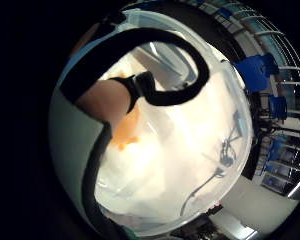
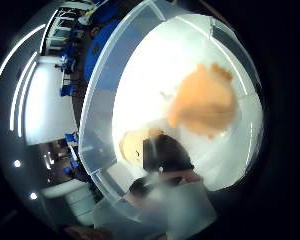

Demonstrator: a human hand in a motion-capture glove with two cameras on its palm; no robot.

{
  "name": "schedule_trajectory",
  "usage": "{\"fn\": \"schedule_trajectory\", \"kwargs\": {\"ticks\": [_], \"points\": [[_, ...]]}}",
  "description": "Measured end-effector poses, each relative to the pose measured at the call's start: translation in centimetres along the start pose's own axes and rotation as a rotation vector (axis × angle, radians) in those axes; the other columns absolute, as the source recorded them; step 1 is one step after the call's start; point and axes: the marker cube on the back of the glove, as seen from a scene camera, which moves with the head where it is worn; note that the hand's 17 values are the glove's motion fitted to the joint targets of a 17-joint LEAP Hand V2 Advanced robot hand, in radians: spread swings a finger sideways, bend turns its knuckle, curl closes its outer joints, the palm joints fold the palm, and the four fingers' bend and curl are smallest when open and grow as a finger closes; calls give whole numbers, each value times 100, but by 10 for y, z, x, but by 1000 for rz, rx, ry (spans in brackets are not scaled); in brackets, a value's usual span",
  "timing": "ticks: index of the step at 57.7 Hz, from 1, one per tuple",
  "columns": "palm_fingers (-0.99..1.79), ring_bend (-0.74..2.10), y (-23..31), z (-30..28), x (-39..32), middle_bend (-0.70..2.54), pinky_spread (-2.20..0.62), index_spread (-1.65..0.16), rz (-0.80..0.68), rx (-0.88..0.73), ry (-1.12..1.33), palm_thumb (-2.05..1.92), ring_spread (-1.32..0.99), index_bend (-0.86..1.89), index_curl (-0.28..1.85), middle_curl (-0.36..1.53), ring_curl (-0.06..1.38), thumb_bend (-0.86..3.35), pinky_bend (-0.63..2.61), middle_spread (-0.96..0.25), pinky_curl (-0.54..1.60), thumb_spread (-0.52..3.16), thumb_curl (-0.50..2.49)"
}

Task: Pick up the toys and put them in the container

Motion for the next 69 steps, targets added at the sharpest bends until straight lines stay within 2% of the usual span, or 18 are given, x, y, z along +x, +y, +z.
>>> {"fn": "schedule_trajectory", "kwargs": {"ticks": [7, 13, 18, 24, 29, 35, 40, 48, 59, 69], "points": [[-10, 45, 17, -15, 1, 12, -2, -37, -20, 14, -27, 15, -17, 17, 43, 46, 35, -3, 137, -19, 38, 129, 48], [-11, 43, 61, -38, 5, 12, 1, -36, -80, 61, -120, 13, -14, 18, 42, 42, 34, -2, 134, -17, 37, 128, 45], [-11, 41, 117, -46, 12, 12, 3, -36, -158, 130, -103, 10, -12, 18, 43, 38, 34, -3, 130, -17, 35, 128, 42], [-9, 39, 210, -45, 36, 14, 3, -37, -242, 171, -130, 7, -10, 18, 43, 36, 33, -2, 124, -16, 34, 129, 39], [-8, 38, 294, -17, 50, 15, 4, -37, -276, 212, 32, 4, -9, 18, 43, 35, 33, -2, 120, -16, 32, 130, 37], [-6, 36, 352, -1, 104, 16, 4, -37, -100, 279, 169, 3, -8, 19, 43, 34, 32, -2, 115, -15, 31, 130, 36], [-4, 34, 379, 2, 168, 17, 4, -38, 45, 275, 152, 3, -7, 20, 43, 34, 32, -1, 111, -15, 30, 131, 35], [-2, 34, 409, 12, 244, 17, 5, -39, 172, 245, 89, 4, -8, 21, 45, 33, 32, -1, 106, -16, 29, 132, 34], [7, 35, 416, 47, 299, 17, 3, -40, 263, 158, 22, 9, -12, 22, 46, 33, 32, 0, 104, -18, 29, 135, 34], [7, 35, 411, 106, 333, 17, 2, -40, 412, -4, -91, 12, -14, 17, 45, 33, 32, 0, 112, -19, 32, 138, 34]]}}
